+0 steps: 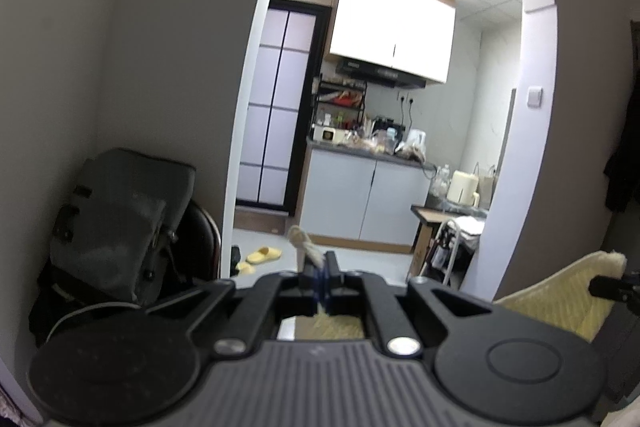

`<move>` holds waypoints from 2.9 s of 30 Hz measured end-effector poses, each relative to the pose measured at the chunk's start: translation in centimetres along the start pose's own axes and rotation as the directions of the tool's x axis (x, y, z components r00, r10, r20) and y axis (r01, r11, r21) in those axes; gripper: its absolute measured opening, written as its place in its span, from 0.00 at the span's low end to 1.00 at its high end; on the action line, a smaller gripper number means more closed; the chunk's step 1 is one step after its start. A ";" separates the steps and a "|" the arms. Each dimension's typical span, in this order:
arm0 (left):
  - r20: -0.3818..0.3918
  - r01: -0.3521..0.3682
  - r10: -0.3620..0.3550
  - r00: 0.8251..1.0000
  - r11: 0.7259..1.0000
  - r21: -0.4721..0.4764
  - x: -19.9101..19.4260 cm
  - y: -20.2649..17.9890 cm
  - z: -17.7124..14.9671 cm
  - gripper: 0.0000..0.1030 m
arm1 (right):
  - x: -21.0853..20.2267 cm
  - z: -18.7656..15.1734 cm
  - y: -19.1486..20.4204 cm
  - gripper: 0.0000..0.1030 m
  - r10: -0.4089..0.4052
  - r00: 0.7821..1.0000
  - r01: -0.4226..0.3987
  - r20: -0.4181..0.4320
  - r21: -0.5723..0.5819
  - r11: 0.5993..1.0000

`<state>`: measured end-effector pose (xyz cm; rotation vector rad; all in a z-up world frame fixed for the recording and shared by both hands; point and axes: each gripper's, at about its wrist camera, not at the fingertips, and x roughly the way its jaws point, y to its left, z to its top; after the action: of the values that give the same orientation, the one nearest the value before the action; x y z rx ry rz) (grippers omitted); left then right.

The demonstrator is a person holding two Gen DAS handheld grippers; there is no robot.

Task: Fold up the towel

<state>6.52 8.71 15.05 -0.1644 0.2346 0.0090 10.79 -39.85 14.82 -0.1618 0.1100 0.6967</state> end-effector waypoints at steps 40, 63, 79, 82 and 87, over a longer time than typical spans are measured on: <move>0.059 -0.013 0.013 0.998 1.000 -0.004 1.3 1.2 4.4 0.03 | 3.4 4.9 -1.9 0.05 -0.044 0.996 0.049 0.077 -0.065 0.997; 0.072 -0.008 0.008 0.997 1.000 0.009 13.7 0.5 8.5 0.03 | 15.5 8.7 -11.1 0.05 -0.101 0.988 0.116 0.113 -0.133 0.984; -0.007 -0.001 0.002 1.000 1.000 0.008 17.7 0.4 6.4 0.03 | 18.0 5.0 -12.1 0.05 -0.086 0.996 0.088 0.020 -0.079 0.993; -0.028 -0.002 0.002 1.000 1.000 0.009 17.2 0.5 5.7 0.03 | 17.9 4.0 -12.2 0.05 -0.076 0.997 0.076 -0.004 -0.067 0.995; -0.076 -0.008 0.009 0.997 1.000 0.007 15.7 0.4 3.8 0.03 | 16.5 2.4 -11.2 0.05 -0.057 0.998 0.056 -0.041 -0.040 0.998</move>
<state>22.67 9.59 14.97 -0.1567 0.3115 0.0102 30.66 -37.47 15.83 -0.2161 0.1317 0.6393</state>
